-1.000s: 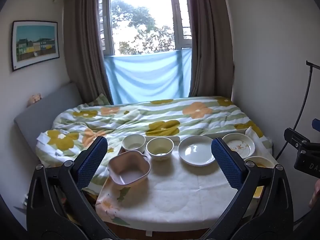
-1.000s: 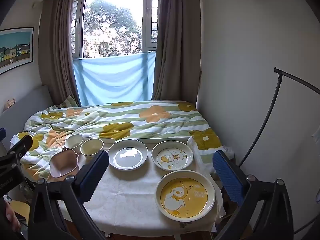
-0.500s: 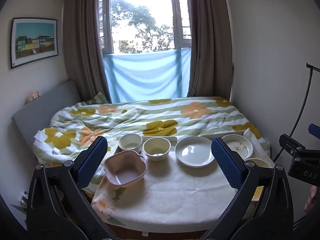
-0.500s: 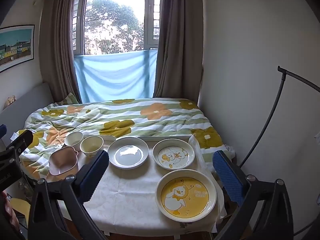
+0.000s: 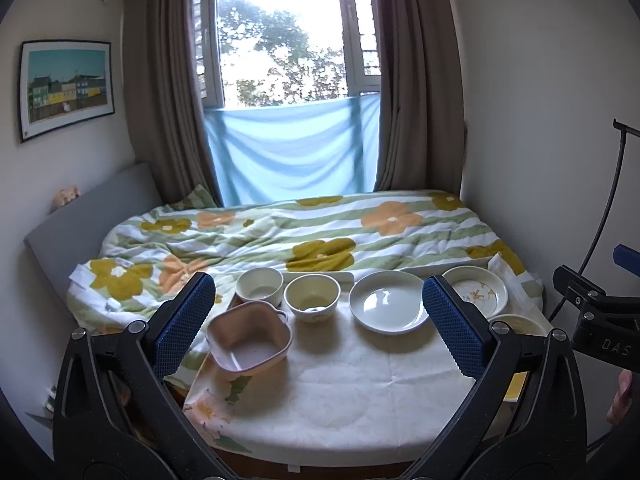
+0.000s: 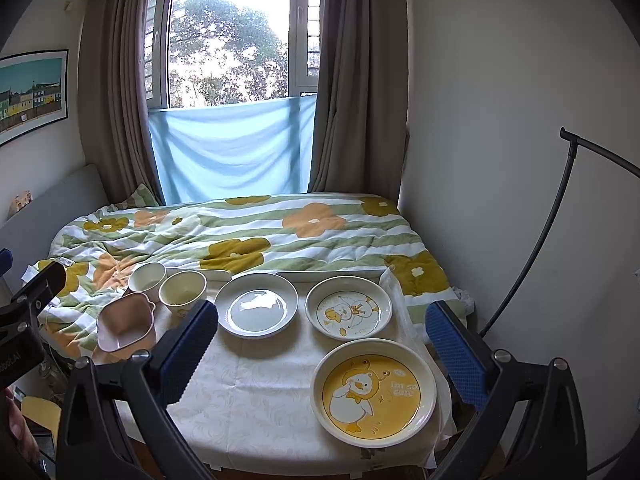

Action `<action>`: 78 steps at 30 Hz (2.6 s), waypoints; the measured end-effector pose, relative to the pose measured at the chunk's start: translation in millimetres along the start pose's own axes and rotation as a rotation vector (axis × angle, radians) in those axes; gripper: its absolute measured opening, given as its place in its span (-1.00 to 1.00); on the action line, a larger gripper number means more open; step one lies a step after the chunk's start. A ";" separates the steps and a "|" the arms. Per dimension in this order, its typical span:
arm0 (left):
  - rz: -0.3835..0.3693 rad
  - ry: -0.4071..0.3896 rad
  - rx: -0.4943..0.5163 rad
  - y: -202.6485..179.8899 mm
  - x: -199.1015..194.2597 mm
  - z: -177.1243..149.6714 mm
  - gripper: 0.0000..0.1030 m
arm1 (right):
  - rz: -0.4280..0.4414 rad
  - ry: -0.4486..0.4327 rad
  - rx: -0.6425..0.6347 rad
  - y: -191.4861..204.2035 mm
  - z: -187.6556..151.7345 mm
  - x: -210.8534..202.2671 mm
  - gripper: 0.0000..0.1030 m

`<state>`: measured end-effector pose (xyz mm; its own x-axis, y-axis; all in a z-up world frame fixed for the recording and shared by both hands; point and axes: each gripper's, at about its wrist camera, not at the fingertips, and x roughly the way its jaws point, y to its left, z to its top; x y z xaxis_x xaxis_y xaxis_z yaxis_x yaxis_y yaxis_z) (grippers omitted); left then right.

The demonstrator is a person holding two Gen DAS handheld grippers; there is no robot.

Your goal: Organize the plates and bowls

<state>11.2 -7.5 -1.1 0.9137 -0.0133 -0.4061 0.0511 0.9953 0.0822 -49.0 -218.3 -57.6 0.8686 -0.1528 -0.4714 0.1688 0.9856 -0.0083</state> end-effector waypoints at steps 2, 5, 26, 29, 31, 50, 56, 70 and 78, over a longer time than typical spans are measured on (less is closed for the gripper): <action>-0.002 0.000 -0.001 0.0 0.3 0.4 0.99 | -0.001 -0.001 0.000 0.0 -0.2 0.2 0.99; 0.000 0.001 0.001 -1.8 1.0 0.0 0.99 | 0.001 0.002 0.000 -0.3 0.0 0.7 0.99; -0.020 0.015 -0.002 -0.8 -0.9 -3.0 0.99 | 0.005 0.005 0.000 -0.7 -2.8 2.3 0.99; -0.018 0.014 -0.003 -1.0 -2.0 -3.1 0.99 | 0.005 0.005 0.001 -1.2 -2.4 2.4 0.99; -0.019 0.014 -0.002 -1.1 -2.0 -3.0 0.99 | 0.005 0.007 0.001 -1.5 -2.0 2.4 0.99; -0.022 0.014 -0.018 -1.1 -4.0 -1.8 0.99 | 0.008 0.013 -0.007 5.7 -7.6 -2.1 0.99; -0.023 0.003 -0.022 2.4 -5.0 0.3 0.99 | 0.009 0.020 -0.005 7.8 -5.2 -1.7 0.99; -0.020 -0.014 -0.003 5.2 -2.5 5.1 0.99 | 0.009 0.022 -0.005 7.0 -3.7 -0.5 0.99; -0.145 0.104 0.052 -2.0 35.9 10.5 0.99 | -0.031 0.104 0.073 -4.7 -8.8 8.9 0.99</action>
<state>48.2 -11.0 -6.3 0.8486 -0.1435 -0.5092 0.2022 0.9774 0.0616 -46.2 -223.7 -69.5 0.8100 -0.1708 -0.5610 0.2316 0.9720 0.0385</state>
